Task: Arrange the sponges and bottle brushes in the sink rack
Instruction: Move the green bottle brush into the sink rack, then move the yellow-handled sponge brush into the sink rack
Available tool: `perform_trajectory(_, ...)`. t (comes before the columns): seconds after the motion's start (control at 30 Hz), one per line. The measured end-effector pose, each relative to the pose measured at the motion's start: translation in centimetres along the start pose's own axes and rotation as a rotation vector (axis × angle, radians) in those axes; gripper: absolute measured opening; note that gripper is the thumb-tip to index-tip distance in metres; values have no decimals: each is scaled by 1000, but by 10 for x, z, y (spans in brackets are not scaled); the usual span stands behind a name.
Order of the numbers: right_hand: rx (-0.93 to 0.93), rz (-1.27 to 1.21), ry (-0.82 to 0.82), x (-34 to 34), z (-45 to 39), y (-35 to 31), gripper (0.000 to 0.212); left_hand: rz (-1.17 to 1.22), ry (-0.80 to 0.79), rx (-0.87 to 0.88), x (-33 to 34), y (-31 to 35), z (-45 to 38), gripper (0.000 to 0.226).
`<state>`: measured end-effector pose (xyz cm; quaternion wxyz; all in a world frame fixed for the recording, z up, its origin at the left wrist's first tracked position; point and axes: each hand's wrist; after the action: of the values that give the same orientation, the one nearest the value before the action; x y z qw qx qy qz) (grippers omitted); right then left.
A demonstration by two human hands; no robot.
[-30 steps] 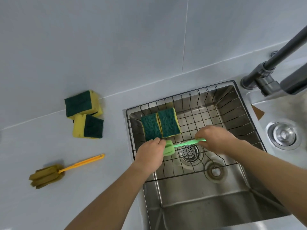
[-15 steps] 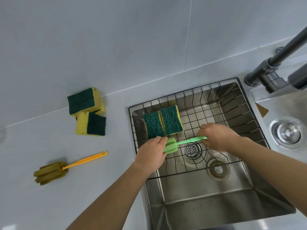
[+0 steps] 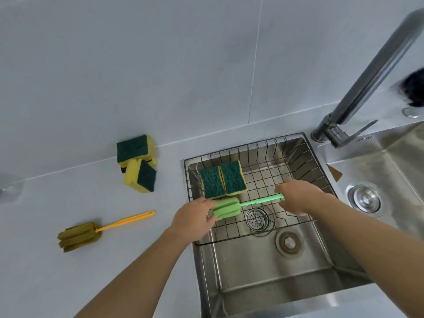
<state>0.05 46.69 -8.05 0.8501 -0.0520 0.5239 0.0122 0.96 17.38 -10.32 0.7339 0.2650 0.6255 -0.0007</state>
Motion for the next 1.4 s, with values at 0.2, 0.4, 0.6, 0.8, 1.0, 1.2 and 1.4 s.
perform_trajectory(0.2,13,43,35,-17,21,-40,38,82,-23,-75,-21,-26,30,26)
perform_trajectory(0.4,-22,83,50,-29,34,-97,37,49,-83,-192,-46,-84,72,33)
perform_trajectory(0.6,-107,148,47,-25,42,-170,35,-32,-137,-309,-79,-142,126,35)
perform_trajectory(0.8,-150,102,65,-12,42,-237,37,-11,-108,-393,-100,-197,190,36)
perform_trajectory(1.0,-174,46,70,-7,36,-290,49,29,-73,-467,-116,-244,227,38)
perform_trajectory(1.2,-209,66,61,-5,18,-338,48,71,-2,-520,-130,-282,234,37)
perform_trajectory(1.4,-245,29,126,-4,-10,-364,44,165,129,-590,-135,-304,221,39)
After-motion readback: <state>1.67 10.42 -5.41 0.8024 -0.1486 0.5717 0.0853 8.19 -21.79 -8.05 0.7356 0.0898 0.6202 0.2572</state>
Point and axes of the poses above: each hand's wrist, its own z-axis away from the middle knuckle, its own x-axis out of the palm, y = z × x, and after that the axes turned 13 degrees about y, right-handed
